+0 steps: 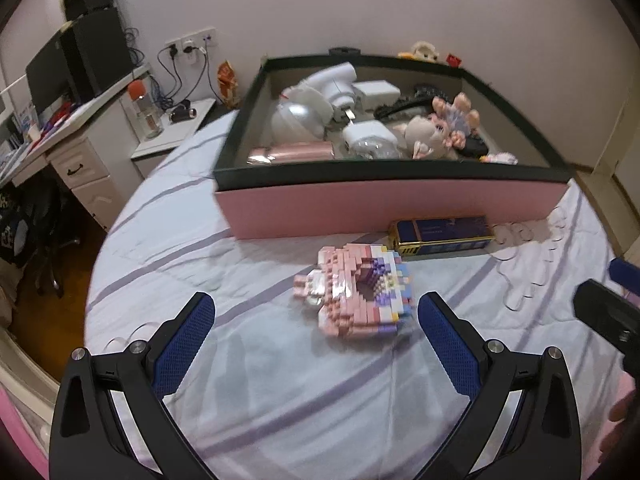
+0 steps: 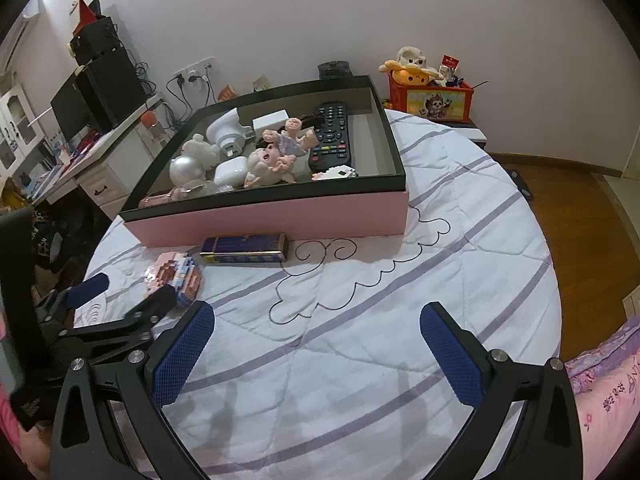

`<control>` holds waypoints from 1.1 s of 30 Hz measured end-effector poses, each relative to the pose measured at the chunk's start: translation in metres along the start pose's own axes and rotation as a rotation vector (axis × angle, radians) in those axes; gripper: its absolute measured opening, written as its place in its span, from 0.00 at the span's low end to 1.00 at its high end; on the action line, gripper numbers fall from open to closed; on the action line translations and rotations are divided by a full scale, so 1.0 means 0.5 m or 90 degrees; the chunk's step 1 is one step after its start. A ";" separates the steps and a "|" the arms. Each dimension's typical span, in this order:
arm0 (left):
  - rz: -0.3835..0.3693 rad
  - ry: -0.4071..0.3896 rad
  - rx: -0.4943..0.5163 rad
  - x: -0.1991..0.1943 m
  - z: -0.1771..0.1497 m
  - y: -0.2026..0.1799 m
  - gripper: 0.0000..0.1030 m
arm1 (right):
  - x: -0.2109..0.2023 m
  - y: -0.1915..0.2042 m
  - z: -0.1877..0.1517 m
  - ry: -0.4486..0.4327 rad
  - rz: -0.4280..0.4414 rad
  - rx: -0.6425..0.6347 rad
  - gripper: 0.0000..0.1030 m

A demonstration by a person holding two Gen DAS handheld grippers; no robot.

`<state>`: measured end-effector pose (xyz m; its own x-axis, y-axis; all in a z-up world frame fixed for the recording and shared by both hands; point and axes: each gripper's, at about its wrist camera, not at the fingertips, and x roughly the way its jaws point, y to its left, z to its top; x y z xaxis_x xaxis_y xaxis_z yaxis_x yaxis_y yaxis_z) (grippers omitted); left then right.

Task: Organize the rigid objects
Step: 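Grasp the pink block donut with left tool while right tool grasps the blue box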

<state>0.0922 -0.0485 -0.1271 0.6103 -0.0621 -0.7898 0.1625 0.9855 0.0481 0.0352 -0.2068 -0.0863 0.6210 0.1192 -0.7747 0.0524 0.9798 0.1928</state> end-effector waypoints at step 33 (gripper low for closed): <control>-0.033 -0.032 -0.106 0.010 -0.012 0.182 0.61 | 0.183 0.144 0.055 0.064 -0.020 -0.053 1.00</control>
<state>0.1052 0.0420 -0.1303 0.6435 -0.1169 -0.7565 0.0663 0.9931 -0.0971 0.1173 -0.1296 -0.1265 0.5382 0.0996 -0.8369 0.0035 0.9927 0.1204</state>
